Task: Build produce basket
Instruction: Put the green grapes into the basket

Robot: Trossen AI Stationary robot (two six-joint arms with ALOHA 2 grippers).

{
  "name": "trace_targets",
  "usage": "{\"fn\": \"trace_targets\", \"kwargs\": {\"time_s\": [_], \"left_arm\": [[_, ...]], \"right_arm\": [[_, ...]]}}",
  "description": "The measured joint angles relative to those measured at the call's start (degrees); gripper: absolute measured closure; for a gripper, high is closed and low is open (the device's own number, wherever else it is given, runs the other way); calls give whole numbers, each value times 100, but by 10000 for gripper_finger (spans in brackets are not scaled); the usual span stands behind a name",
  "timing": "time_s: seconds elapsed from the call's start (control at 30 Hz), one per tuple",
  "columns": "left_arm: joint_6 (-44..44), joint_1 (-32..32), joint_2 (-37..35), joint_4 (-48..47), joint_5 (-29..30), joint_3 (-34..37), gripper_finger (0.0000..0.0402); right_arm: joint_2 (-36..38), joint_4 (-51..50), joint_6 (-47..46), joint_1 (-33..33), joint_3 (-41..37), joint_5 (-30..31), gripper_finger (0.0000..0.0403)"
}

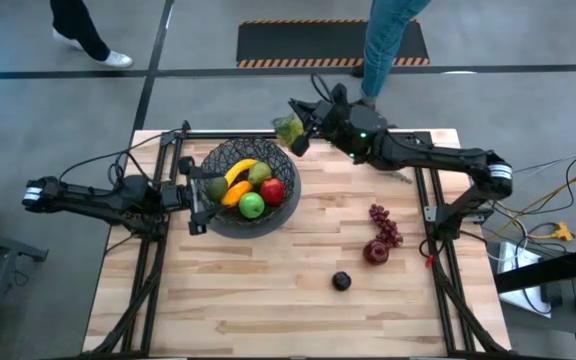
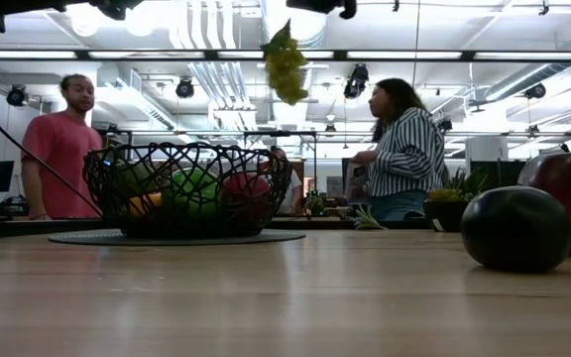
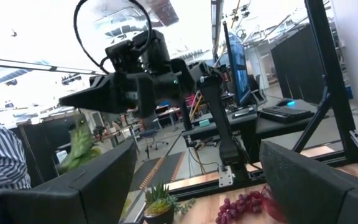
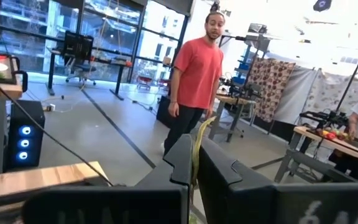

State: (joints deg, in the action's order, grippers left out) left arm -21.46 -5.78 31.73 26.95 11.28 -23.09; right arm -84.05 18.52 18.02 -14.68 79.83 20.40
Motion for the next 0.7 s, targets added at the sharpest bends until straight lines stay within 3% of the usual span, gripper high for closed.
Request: {"fn": "trace_targets", "kwargs": {"time_s": [0.7], "left_arm": [[34, 2, -17, -45, -2, 2, 79]], "right_arm": [[-2601, 39, -212, -127, 2279, -192, 394]]}}
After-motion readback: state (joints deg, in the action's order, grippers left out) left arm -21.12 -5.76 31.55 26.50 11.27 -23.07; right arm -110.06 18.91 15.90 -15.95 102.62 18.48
